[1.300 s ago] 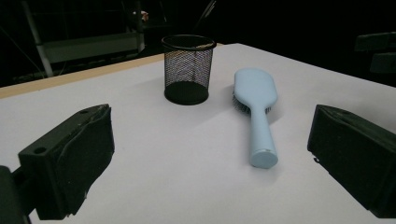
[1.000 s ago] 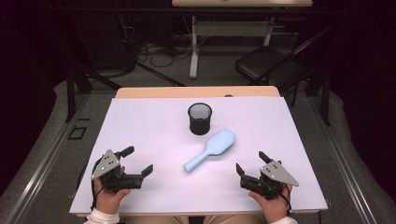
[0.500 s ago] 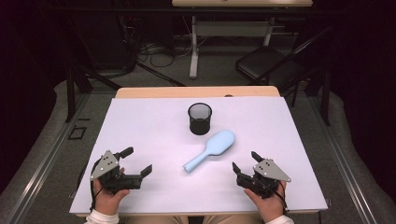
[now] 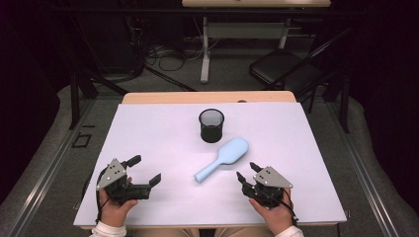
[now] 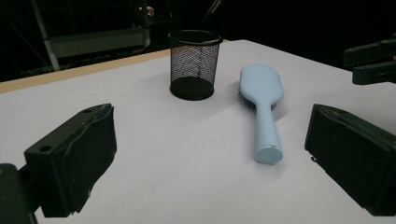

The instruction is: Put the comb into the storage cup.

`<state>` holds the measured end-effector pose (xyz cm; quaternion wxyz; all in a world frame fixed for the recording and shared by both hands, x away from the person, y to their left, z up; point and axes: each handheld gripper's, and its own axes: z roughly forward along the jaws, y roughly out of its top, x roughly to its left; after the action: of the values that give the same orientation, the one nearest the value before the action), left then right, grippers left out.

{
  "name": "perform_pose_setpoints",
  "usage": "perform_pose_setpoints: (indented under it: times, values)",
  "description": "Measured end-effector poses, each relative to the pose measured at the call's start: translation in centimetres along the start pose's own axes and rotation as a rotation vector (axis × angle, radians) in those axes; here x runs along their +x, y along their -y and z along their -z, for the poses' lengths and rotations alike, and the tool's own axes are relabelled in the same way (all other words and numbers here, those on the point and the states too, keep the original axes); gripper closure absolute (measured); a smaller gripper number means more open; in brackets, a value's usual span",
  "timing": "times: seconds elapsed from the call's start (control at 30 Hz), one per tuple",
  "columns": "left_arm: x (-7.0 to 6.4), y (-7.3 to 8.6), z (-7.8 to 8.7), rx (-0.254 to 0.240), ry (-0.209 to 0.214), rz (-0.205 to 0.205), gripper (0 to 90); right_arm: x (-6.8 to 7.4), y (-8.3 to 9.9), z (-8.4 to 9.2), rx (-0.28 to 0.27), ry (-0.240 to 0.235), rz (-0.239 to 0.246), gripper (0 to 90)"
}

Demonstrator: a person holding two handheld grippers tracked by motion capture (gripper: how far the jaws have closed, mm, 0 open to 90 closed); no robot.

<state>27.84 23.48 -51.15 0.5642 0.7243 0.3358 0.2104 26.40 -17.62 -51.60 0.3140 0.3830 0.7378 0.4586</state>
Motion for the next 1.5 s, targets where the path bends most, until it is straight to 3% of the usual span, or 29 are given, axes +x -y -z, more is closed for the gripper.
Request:
perform_pose_setpoints:
  times: [0.27, 0.63, 1.13, 1.5]
  values:
    - [0.3, 0.1, 0.1, 0.01, -0.02, 0.009, 2.3, 0.5, -1.9, -2.1, 0.021, -0.038, -0.026, 43.7]
    - [0.3, 0.1, 0.0, 0.016, -0.025, 0.01, 2.2, 1.6, -3.6, -4.9, 0.108, -0.093, -0.056, 49.9]
    - [0.3, 0.2, -0.1, 0.025, -0.019, 0.008, 2.2, 2.2, -4.2, -8.1, 0.245, -0.136, -0.095, 70.7]
    - [0.3, 0.2, -0.1, 0.027, -0.019, 0.009, 2.2, 2.8, -5.1, -10.1, 0.335, -0.164, -0.086, 81.7]
